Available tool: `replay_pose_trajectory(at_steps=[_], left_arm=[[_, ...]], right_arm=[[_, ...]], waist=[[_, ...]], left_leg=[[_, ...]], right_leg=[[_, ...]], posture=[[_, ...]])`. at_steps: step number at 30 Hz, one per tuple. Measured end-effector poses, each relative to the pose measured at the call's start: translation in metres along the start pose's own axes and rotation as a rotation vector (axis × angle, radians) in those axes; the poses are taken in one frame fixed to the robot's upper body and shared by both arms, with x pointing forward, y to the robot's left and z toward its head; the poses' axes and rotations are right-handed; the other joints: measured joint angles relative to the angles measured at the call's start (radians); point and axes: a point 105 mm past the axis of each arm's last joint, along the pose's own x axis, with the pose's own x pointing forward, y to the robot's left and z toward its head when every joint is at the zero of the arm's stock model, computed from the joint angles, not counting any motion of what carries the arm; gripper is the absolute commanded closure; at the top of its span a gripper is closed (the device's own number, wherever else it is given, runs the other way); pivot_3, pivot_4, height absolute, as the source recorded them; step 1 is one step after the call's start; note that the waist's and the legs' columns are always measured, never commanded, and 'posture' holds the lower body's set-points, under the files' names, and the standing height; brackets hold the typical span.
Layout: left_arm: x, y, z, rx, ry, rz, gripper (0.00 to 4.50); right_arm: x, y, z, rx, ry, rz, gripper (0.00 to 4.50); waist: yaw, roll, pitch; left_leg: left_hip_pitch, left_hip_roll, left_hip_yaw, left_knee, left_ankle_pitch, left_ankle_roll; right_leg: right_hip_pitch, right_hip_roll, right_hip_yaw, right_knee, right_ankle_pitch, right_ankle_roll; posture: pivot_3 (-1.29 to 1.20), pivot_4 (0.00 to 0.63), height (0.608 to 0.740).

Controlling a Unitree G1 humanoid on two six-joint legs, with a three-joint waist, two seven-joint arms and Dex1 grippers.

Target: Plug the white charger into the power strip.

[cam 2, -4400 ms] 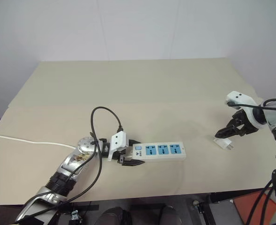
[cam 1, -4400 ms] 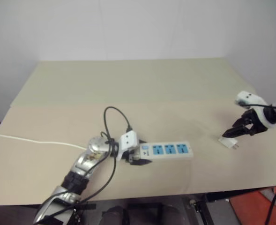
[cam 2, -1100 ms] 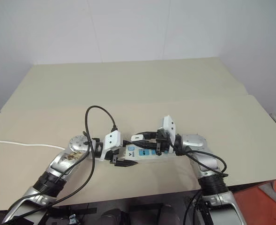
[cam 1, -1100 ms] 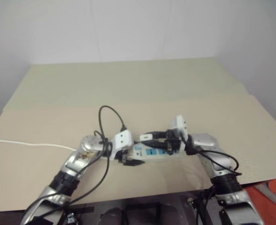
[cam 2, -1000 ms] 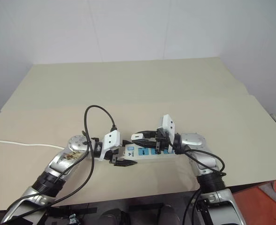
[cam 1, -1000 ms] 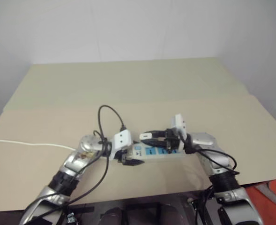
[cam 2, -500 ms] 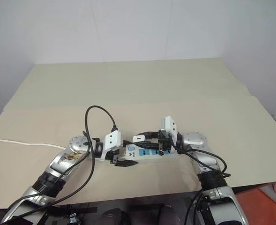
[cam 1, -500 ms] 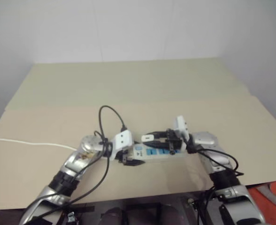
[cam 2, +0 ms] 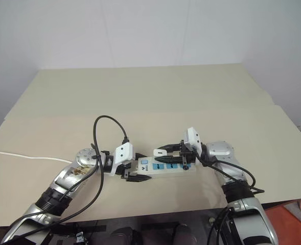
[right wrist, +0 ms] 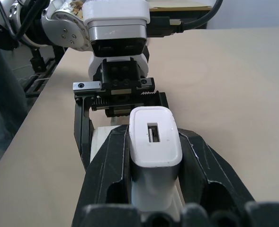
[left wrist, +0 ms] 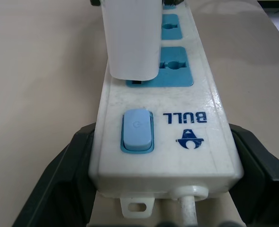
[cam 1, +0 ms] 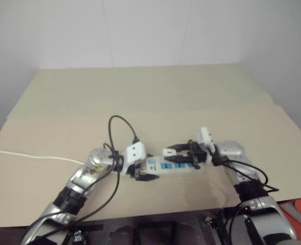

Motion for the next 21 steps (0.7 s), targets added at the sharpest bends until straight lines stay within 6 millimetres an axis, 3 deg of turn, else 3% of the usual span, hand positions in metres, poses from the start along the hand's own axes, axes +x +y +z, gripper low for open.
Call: replay_pose_trajectory(at_steps=[13,21], left_arm=[[-0.005,0.002,-0.005,-0.009,0.024,0.009,1.19],[-0.005,0.002,-0.005,-0.011,0.024,0.010,1.19]], right_arm=[[0.020,-0.001,0.003,-0.035,0.041,0.056,3.35],[0.015,-0.002,-0.003,-0.035,0.056,0.045,3.35]], waist=[[-0.011,0.000,0.000],[-0.010,0.000,0.000]], left_leg=[[0.001,0.001,0.001,0.000,0.000,0.000],[0.001,0.001,0.001,0.000,0.000,0.000]], right_leg=[[-0.001,0.000,0.001,0.001,0.000,0.000],[0.000,0.000,0.001,0.000,0.000,0.000]], posture=[[0.00,0.150,0.740],[0.00,0.150,0.740]])
